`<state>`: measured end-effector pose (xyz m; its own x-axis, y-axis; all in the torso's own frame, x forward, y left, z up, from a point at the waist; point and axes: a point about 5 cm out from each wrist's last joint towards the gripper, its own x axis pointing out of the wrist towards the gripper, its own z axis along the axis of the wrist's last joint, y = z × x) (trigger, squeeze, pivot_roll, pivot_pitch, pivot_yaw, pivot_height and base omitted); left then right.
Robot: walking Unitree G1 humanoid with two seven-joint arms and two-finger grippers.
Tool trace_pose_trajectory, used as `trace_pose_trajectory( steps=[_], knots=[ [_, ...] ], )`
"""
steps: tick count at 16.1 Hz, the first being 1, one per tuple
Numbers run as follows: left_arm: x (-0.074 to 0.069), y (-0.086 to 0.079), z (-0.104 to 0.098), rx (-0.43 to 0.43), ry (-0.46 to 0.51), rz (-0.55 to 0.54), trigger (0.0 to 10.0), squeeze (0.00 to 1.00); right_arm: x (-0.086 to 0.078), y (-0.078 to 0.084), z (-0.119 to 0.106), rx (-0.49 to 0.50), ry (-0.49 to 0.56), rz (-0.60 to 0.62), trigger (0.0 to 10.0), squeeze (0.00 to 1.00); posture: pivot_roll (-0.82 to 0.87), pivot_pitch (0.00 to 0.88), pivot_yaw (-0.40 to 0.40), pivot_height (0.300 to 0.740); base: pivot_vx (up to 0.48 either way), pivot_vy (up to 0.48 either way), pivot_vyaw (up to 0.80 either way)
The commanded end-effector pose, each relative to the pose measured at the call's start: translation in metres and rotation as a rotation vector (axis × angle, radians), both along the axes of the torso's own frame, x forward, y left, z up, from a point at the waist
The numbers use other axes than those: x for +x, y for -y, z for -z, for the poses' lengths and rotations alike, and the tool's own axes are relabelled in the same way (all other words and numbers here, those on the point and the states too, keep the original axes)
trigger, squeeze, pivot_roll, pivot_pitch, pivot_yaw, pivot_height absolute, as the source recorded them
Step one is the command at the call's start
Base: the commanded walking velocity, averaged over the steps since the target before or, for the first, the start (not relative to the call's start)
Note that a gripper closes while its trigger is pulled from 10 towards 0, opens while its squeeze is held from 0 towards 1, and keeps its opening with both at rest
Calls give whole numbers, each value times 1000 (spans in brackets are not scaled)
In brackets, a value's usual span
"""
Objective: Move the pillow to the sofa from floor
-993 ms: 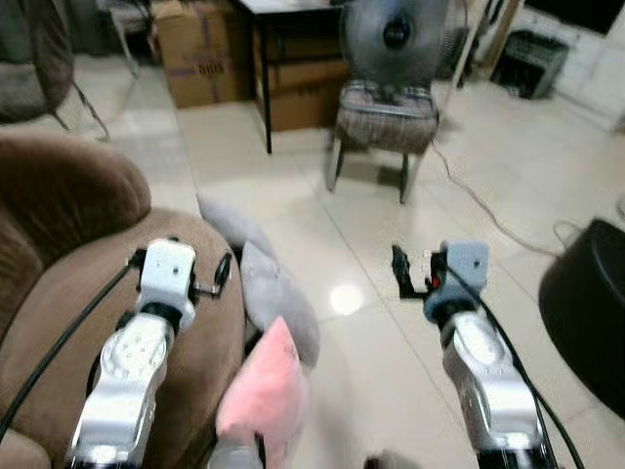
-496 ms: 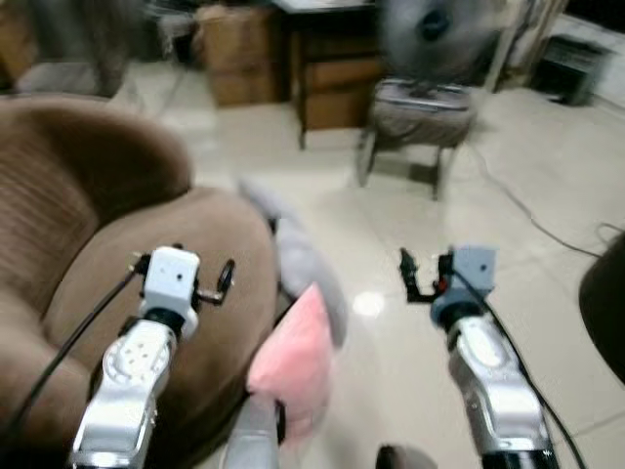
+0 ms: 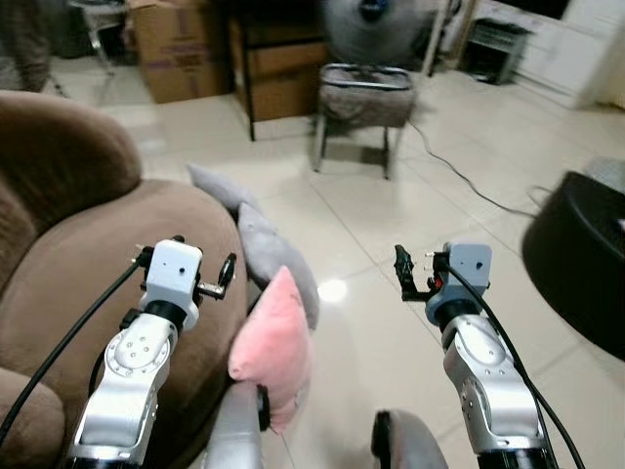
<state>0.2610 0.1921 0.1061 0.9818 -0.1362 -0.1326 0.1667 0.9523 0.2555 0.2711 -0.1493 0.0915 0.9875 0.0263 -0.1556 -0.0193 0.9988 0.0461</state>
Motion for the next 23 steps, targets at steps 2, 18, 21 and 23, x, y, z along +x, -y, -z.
trace_pose_trajectory(
  steps=[2,18,21,23],
  knots=[
    [4,3,-4,15,15,21,10000,0,2,1,-3,-6,10,6,10000,0,25,0,-15,607,0,0,0],
    [3,5,-4,21,22,36,10000,0,1,1,-3,-15,13,-19,10000,0,21,0,-17,607,190,0,136],
    [2,6,-3,10,19,46,10000,0,0,1,-3,-11,15,-10,10000,0,19,0,-14,607,0,0,0],
    [2,7,-3,7,20,52,10000,0,-1,1,-2,-15,6,-12,10000,0,18,0,-15,607,0,0,0]
  ],
)
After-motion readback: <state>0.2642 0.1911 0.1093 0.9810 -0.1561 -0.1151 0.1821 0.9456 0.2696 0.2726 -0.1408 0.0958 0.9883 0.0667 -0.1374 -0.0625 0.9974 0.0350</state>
